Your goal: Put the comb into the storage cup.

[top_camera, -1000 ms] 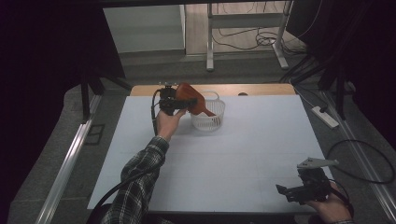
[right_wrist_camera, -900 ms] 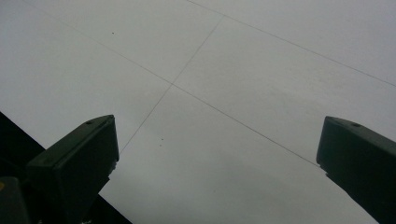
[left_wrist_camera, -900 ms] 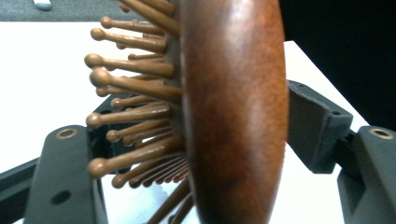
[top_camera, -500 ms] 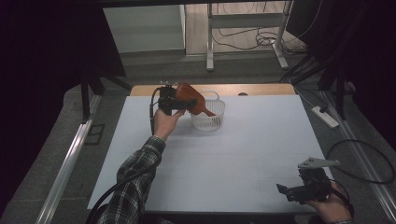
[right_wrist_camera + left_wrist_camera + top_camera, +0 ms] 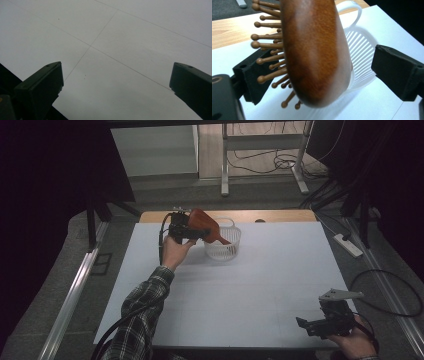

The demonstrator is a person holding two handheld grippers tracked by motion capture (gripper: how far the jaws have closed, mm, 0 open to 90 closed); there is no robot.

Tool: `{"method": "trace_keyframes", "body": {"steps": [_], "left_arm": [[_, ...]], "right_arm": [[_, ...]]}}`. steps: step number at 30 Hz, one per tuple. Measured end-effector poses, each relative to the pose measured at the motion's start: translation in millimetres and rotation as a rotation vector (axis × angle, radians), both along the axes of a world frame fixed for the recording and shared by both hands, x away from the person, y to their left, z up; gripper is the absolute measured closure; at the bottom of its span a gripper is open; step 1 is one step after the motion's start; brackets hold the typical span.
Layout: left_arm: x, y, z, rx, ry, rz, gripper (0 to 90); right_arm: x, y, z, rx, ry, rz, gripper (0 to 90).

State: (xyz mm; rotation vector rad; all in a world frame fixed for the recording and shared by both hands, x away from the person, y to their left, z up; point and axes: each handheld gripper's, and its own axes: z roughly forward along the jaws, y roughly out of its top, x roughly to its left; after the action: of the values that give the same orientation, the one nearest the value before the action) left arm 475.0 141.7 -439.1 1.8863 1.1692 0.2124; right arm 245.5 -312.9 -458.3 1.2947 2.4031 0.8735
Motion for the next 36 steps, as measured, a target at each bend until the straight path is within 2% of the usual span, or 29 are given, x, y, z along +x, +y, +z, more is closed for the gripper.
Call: {"method": "trace_keyframes", "body": {"steps": [8,17,27,36], "left_arm": [[-5.4,0.6,1.5,0.065,-0.018,-0.021,3.9],[-15.1,6.6,-1.6,0.093,-0.034,-0.024,2.2],[-26.1,12.5,-1.6,0.108,-0.069,-0.027,1.1],[-34.7,17.2,-7.2,0.084,-0.083,-0.077,1.7]], "right_arm": [[-0.1,0.1,0.0,0.0,0.0,0.002,0.0],[-0.7,0.2,0.4,0.002,-0.004,0.005,0.0],[-0.6,0.2,0.4,0.002,-0.004,0.005,0.0],[-0.6,0.3,0.5,-0.001,-0.003,0.006,0.0]]}}
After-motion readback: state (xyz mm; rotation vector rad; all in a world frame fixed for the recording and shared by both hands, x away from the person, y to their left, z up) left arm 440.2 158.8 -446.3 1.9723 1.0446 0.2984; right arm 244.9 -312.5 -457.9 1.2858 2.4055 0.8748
